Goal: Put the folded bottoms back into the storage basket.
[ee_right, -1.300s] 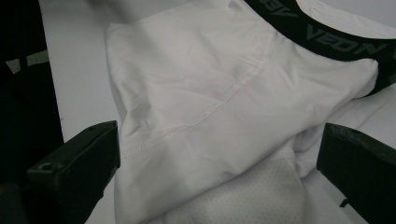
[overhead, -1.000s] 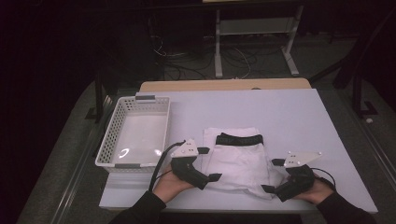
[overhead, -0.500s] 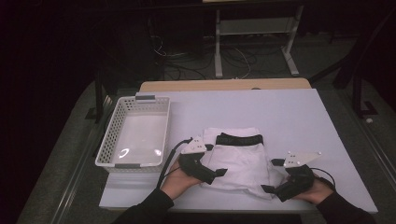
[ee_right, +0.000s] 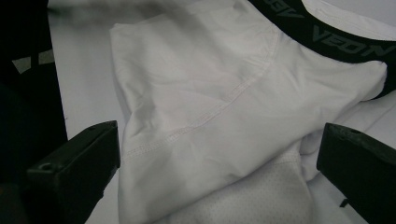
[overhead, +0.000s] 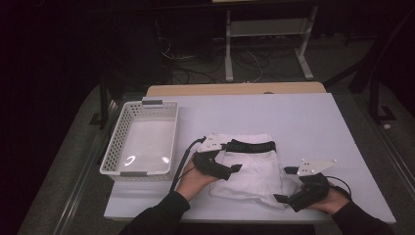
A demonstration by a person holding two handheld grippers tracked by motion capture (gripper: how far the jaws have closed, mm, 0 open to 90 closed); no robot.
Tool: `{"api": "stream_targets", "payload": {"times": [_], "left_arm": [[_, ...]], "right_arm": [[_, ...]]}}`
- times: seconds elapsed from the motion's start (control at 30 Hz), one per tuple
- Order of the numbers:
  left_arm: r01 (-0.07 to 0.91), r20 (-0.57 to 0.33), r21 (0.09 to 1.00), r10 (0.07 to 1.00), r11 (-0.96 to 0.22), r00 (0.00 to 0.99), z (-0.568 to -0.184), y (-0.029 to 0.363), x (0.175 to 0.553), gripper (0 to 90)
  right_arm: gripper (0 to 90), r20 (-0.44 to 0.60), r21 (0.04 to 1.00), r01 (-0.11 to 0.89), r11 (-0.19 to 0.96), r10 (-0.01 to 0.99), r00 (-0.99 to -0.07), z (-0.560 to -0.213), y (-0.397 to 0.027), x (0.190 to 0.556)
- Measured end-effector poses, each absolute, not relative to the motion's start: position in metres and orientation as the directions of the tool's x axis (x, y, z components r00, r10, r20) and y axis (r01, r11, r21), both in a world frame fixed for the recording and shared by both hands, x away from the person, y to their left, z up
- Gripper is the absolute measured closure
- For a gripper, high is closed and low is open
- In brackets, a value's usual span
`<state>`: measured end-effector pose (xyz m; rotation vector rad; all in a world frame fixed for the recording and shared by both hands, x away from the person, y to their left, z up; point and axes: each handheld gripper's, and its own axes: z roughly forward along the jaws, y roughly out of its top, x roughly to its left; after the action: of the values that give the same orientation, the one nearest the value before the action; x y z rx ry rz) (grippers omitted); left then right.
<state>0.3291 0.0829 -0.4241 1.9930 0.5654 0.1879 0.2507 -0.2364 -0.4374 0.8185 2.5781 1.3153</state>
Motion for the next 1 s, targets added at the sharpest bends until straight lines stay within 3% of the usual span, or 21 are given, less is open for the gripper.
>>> {"api": "stream_targets", "payload": {"times": [0.23, 0.6, 1.0], "left_arm": [[0.346, -0.127, 0.862, 0.504, -0.37, 0.855, -0.428, 0.082, 0.345, 18.4], [0.362, -0.083, 0.843, 0.566, -0.399, 0.82, -0.431, 0.08, 0.367, 30.7], [0.396, -0.054, 0.82, 0.632, -0.414, 0.773, -0.435, 0.084, 0.393, 37.9]], "right_arm": [[0.0, 0.123, 0.782, 0.406, 0.473, 0.52, -0.845, -0.437, -0.237, 0.251], [0.0, 0.129, 0.78, 0.407, 0.476, 0.513, -0.848, -0.438, -0.236, 0.251], [0.1, 0.131, 0.777, 0.406, 0.481, 0.507, -0.852, -0.438, -0.236, 0.251]]}}
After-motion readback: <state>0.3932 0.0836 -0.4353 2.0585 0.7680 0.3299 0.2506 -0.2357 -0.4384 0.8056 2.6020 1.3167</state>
